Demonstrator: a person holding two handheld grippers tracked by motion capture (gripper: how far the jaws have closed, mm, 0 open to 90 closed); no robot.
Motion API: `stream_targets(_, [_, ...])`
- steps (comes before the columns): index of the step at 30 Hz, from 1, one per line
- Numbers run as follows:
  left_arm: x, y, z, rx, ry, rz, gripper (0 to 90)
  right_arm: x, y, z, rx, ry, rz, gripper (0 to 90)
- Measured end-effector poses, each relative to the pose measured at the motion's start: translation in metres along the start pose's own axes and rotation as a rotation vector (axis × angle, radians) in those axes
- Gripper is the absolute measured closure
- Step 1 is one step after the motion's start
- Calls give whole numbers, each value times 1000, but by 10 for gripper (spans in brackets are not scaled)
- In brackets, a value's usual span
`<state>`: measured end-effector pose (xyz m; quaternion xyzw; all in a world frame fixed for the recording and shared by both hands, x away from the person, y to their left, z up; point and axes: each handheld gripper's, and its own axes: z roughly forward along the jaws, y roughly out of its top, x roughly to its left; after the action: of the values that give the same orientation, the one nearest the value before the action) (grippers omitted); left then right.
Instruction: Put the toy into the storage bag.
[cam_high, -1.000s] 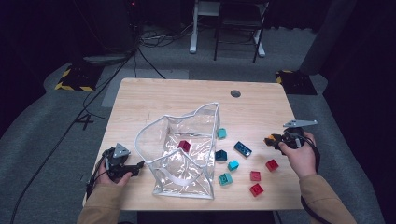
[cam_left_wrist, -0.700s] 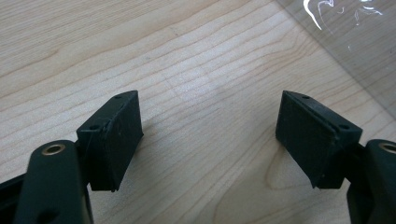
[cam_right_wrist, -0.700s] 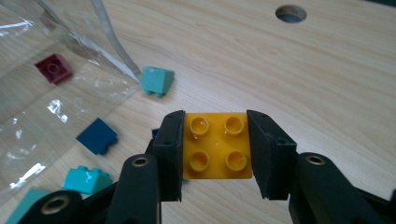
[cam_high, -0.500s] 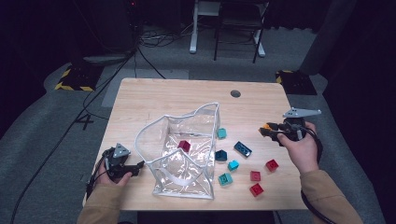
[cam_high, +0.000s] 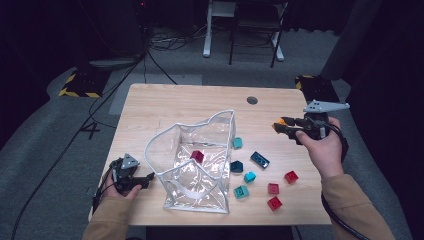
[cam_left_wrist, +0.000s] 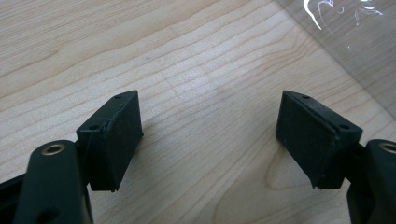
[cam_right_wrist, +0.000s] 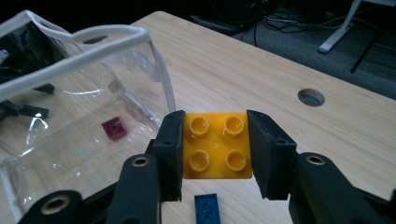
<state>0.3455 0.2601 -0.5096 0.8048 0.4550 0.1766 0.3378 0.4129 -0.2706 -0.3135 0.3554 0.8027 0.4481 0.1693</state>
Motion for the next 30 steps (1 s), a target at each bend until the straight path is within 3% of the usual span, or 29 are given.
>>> stream_targets(8, [0, 0, 0, 1, -1, -1, 230, 17, 26, 0, -32, 47, -27, 590])
stream_targets(18, [0, 0, 0, 0, 1, -2, 230, 46, 52, 16, -50, 120, -72, 591])
stream_targets(30, [0, 0, 0, 3, -2, 3, 229, 80, 69, 36, -54, 215, -112, 590])
